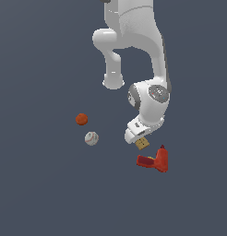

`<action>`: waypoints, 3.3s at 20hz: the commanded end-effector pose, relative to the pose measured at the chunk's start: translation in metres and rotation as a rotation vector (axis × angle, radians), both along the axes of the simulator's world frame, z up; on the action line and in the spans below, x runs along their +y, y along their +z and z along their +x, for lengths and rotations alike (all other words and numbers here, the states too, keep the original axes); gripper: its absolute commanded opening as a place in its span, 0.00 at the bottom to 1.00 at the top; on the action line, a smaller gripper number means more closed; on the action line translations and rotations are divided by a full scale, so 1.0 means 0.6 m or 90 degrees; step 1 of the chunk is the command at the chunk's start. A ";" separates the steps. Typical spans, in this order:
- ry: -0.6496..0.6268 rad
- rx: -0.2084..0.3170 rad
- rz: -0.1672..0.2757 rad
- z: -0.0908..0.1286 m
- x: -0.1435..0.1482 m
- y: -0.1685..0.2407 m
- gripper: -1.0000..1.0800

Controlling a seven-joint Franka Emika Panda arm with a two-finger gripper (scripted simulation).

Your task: Pick up a designated object from a clutter of objects.

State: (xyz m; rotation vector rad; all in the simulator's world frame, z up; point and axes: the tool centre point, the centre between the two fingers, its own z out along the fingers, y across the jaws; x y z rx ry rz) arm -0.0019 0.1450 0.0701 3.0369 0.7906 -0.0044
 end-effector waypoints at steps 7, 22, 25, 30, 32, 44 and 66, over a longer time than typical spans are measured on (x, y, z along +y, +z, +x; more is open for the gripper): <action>0.010 0.000 0.002 -0.004 0.008 -0.015 0.96; 0.011 -0.001 0.002 -0.005 0.009 -0.098 0.96; 0.011 -0.001 0.002 -0.005 0.009 -0.099 0.00; 0.011 -0.001 0.002 -0.005 0.009 -0.099 0.00; 0.011 -0.001 0.002 -0.005 0.009 -0.099 0.00; 0.011 -0.001 0.002 0.004 -0.020 -0.061 0.00; 0.012 -0.001 0.004 0.088 -0.266 0.266 0.00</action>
